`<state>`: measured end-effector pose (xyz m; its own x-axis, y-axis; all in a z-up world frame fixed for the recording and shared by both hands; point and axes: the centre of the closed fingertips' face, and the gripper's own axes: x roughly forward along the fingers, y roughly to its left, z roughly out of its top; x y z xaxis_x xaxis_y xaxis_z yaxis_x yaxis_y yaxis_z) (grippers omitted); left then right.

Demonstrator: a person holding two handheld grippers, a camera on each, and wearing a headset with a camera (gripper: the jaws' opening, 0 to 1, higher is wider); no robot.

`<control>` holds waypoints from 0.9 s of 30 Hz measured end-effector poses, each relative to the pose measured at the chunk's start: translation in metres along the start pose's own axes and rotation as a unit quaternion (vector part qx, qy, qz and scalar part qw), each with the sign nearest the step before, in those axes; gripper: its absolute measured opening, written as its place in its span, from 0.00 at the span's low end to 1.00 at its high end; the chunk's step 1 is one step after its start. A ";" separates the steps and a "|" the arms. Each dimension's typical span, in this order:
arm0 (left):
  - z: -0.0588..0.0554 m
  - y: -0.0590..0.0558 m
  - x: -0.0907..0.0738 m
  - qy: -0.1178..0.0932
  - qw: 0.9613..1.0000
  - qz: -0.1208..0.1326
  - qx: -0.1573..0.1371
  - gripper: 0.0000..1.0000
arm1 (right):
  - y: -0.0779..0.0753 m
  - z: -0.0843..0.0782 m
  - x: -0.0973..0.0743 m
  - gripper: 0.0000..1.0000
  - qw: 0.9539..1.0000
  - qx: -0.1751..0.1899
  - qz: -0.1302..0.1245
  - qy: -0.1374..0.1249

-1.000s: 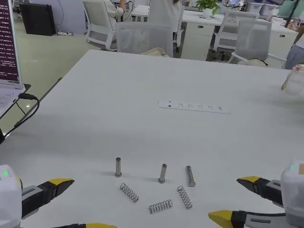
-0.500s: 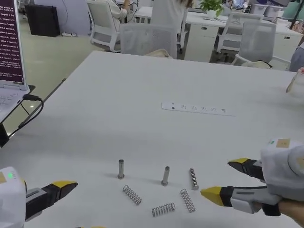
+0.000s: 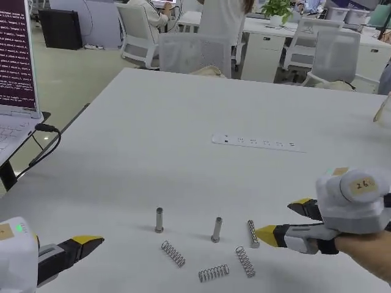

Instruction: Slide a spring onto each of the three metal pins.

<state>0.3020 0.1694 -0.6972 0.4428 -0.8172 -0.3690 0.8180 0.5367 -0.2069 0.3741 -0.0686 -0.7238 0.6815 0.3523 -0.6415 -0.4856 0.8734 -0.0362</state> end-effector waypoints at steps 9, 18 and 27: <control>-0.001 0.001 0.000 0.002 1.000 0.002 0.000 0.82 | -0.007 0.001 0.020 0.52 1.000 0.019 -0.007 0.016; -0.001 0.001 0.000 0.002 1.000 0.002 -0.002 0.81 | -0.005 -0.001 0.042 0.46 0.999 0.022 -0.013 0.041; -0.001 0.002 0.000 0.002 1.000 0.002 -0.002 0.81 | -0.004 -0.017 0.056 0.34 0.996 0.030 -0.015 0.078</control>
<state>0.3032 0.1703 -0.6989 0.4446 -0.8144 -0.3728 0.8145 0.5408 -0.2100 0.4045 -0.0578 -0.7729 0.5995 0.2735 -0.7522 -0.4298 0.9028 -0.0142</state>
